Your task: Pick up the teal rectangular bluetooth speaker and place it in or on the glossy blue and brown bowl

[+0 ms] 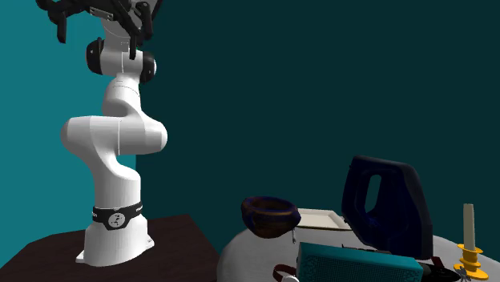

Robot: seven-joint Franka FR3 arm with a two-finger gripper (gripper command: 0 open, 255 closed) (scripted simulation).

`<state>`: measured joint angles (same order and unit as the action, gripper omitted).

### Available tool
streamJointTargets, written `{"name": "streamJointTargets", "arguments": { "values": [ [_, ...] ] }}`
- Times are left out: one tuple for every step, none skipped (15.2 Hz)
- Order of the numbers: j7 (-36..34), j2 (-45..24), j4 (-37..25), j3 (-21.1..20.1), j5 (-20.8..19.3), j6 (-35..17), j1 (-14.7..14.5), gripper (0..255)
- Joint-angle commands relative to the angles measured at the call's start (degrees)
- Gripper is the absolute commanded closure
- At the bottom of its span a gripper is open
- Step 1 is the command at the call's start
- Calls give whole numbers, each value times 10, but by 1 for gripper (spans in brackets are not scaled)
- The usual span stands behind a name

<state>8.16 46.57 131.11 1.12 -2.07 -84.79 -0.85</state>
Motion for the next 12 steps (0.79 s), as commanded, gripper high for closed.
{"name": "streamJointTargets", "arguments": {
  "values": [
    [0, 0, 0, 0, 0, 0, 0, 0],
    [3, -12, 5, -3, 4, -15, -6, 0],
    [5, -24, 10, -6, 9, -30, -11, 0],
    [8, -37, 14, -8, 13, -45, -17, 0],
    [11, -50, 17, -11, 17, -60, -22, 0],
    [14, -63, 20, -14, 22, -75, -28, 0],
    [18, -77, 22, -18, 26, -89, -34, 0],
    [21, -91, 24, -21, 30, -104, -39, 0],
    [24, -106, 25, -24, 34, -118, -45, 0],
    [28, -121, 26, -27, 38, -132, -50, 0],
    [31, -137, 26, -31, 42, -146, -56, 0],
    [35, -152, 25, -34, 46, -159, -61, 0]
  ]
}}
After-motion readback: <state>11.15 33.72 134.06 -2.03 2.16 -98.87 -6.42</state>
